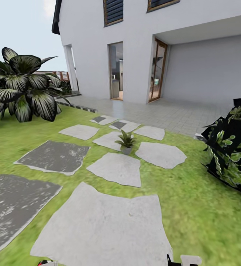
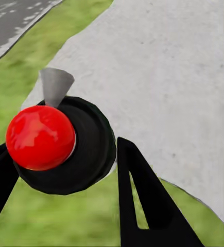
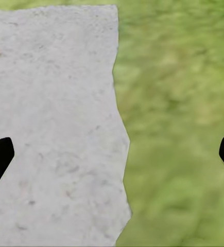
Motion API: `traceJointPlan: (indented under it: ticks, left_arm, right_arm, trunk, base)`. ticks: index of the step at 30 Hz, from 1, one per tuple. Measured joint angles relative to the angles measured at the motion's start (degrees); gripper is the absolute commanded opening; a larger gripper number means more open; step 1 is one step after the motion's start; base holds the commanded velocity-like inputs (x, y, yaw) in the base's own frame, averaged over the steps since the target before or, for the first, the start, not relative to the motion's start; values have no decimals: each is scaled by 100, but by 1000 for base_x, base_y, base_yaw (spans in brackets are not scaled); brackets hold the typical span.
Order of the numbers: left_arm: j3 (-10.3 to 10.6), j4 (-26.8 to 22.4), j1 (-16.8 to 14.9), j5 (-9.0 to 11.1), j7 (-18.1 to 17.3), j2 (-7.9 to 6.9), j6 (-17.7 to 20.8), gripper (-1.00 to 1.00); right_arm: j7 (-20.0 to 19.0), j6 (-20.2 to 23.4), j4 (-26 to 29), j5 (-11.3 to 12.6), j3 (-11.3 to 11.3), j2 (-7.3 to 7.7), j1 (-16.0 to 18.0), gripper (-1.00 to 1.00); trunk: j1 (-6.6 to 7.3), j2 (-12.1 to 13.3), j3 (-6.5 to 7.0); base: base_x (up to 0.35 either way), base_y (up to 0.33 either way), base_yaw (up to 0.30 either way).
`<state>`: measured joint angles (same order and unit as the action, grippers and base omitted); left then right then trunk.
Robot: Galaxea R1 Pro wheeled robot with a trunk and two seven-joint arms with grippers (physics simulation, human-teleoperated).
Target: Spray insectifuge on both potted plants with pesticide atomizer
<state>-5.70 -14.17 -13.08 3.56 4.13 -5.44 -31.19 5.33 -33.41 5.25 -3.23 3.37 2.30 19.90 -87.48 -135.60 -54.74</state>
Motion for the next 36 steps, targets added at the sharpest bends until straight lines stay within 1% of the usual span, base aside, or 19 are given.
traceJointPlan:
  ticks: [8,11,36]
  left_arm:
    - [0,0,0,-4,0,0,0,-100]
    - [0,-1,1,-4,0,0,0,-100]
    - [0,-1,1,2,0,0,1,-100]
  right_arm:
    - [1,0,0,4,0,0,0,100]
    - [2,0,0,6,0,0,1,100]
    - [7,-3,-2,6,8,29,1,100]
  trunk:
    - [0,0,26]
    - [0,0,33]
    - [0,0,37]
  base:
    - [333,-102,-233]
    - [325,-113,-132]
    - [305,-133,-7]
